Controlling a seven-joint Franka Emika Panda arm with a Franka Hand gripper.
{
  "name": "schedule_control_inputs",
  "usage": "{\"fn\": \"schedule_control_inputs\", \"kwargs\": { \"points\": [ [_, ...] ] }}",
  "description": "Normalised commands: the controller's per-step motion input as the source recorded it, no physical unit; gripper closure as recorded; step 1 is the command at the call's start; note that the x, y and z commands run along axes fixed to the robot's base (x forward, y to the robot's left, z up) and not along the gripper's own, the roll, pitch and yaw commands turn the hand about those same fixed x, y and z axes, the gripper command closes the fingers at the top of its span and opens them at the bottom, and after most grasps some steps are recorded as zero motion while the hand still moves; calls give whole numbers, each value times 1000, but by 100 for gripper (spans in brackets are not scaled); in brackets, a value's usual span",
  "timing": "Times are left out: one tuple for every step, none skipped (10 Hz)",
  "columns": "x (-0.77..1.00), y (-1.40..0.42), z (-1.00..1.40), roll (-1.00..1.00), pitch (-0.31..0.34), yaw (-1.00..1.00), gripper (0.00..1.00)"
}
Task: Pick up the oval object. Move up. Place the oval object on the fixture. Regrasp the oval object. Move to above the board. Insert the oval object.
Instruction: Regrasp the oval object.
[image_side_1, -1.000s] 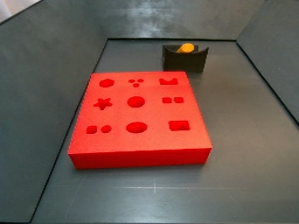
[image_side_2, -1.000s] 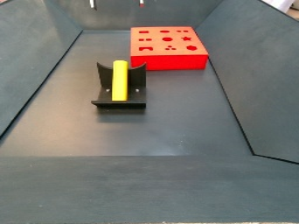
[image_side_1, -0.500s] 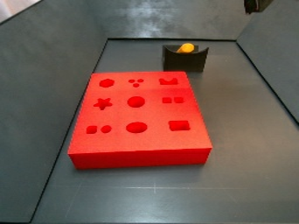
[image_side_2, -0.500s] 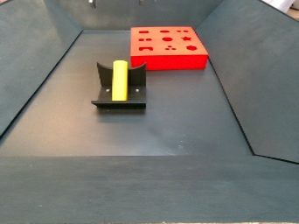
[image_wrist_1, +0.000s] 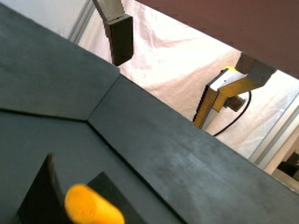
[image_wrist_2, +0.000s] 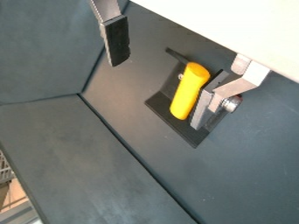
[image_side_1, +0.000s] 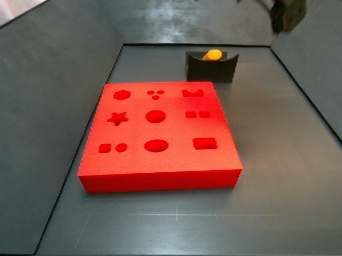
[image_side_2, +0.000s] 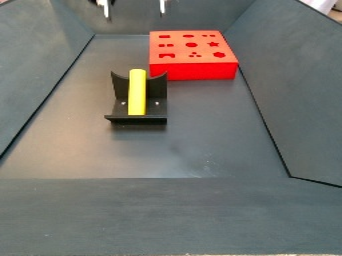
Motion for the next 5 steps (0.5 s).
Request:
{"fn": "schedule_control_inputs", "kwargs": {
  "points": [
    [54,60,-1000,157,28,115,0],
    [62,57,-1000,129,14,114,0],
    [74,54,-1000,93,-19,107,0],
    [84,49,-1000,75,-52,96,0],
    [92,46,-1000,71,-70,81,0]
  ]
}}
